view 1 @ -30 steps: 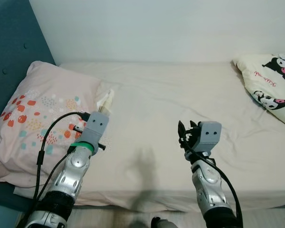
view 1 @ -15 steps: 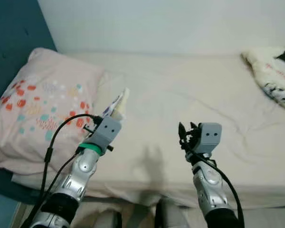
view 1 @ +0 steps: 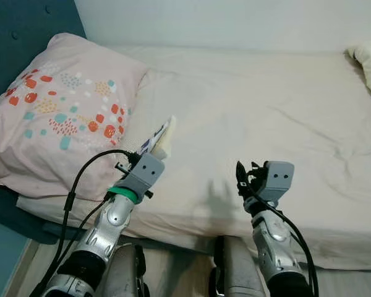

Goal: Clean up the room

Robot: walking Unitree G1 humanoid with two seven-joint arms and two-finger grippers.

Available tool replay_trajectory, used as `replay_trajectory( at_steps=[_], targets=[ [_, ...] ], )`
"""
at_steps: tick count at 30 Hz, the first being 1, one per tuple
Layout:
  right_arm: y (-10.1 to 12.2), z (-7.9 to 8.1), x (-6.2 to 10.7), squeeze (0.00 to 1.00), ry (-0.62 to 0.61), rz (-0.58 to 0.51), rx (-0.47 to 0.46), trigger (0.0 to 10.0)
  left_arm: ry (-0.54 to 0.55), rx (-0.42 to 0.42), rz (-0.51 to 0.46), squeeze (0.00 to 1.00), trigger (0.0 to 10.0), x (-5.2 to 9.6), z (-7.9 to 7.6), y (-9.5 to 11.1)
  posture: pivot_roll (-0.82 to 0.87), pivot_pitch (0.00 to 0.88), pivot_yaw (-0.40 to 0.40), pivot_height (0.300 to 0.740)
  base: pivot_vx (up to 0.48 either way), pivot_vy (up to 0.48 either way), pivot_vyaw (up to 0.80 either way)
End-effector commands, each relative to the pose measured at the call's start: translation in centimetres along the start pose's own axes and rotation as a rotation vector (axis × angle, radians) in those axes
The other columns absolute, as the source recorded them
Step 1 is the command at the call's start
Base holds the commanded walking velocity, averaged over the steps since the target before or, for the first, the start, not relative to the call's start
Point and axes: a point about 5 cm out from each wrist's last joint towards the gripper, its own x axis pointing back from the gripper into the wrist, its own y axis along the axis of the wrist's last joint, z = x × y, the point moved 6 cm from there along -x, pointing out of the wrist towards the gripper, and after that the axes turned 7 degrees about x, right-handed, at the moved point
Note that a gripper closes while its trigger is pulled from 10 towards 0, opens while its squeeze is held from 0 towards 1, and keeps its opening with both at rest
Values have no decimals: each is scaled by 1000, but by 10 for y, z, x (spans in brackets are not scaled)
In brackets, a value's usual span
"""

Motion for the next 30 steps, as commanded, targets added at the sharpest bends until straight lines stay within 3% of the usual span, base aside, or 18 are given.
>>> replay_trajectory(
  at_steps=[1, 5, 7, 8, 10, 11, 14, 15, 17, 18, 19, 21, 22, 25, 27, 30],
  targets=[
    [-6, 1, 4, 0, -3, 19, -12, 10000, 1, -21, -31, 0, 10000, -1, 2, 6, -34, 73, 97, 600, 0, 0, 0],
    [-7, 2, 4, 0, -2, 24, -25, 10000, -11, -83, -82, 0, 10000, 1, 1, 11, -34, 78, 101, 600, 0, 0, 0],
    [-8, 4, 4, 0, 2, 28, -40, 10000, -34, -176, -141, 0, 10000, 3, -4, 16, -33, 81, 101, 600, 0, 0, 0],
    [-8, 4, 4, 0, 2, 28, -40, 10000, -34, -176, -141, 0, 10000, 3, -4, 16, -33, 81, 101, 600, 0, 0, 0],
    [-7, 5, 5, 0, 6, 30, -54, 10000, -72, -307, -201, 0, 10000, 3, -13, 20, -38, 97, 99, 600, 0, 0, 0],
    [-7, 5, 5, 0, 6, 30, -54, 10000, -72, -307, -201, 0, 10000, 3, -13, 20, -38, 97, 99, 600, 0, 0, 0],
    [-1, 4, 6, 0, 4, 12, -69, 10000, -76, -447, -236, 0, 10000, -5, -20, 23, -51, 127, 93, 600, 0, 0, 0],
    [-1, 4, 6, 0, 4, 12, -69, 10000, -76, -447, -236, 0, 10000, -5, -20, 23, -51, 127, 93, 600, 0, 0, 0],
    [14, 0, 6, 0, -3, -24, -88, 10000, -81, -562, -217, 0, 10000, -16, -30, 22, -68, 162, 87, 600, 0, 0, 0],
    [14, 0, 6, 0, -3, -24, -88, 10000, -81, -562, -217, 0, 10000, -16, -30, 22, -68, 162, 87, 600, 0, 0, 0],
    [20, -1, 6, 0, -5, -39, -97, 10000, -72, -617, -190, 0, 10000, -21, -32, 19, -78, 175, 86, 600, 0, 0, 0],
    [20, -1, 6, 0, -5, -39, -97, 10000, -72, -617, -190, 0, 10000, -21, -32, 19, -78, 175, 86, 600, 0, 0, 0],
    [25, -2, 6, 0, -7, -52, -103, 10000, -71, -674, -157, 0, 10000, -25, -34, 15, -88, 191, 86, 600, 0, 0, 0],
    [34, -4, 8, 0, -13, -75, -122, 10000, -67, -806, -43, 0, 10000, -32, -32, 1, -106, 217, 90, 600, 0, 0, 0],
    [35, -4, 9, 0, -14, -76, -124, 10000, -69, -821, -32, 0, 10000, -32, -32, -1, -106, 217, 90, 600, 0, 0, 0],
    [32, -5, 14, 0, -25, -64, -127, 10000, -81, -885, 64, 0, 10000, -29, -22, -19, -122, 248, 95, 600, 0, 0, 0]
  ],
)
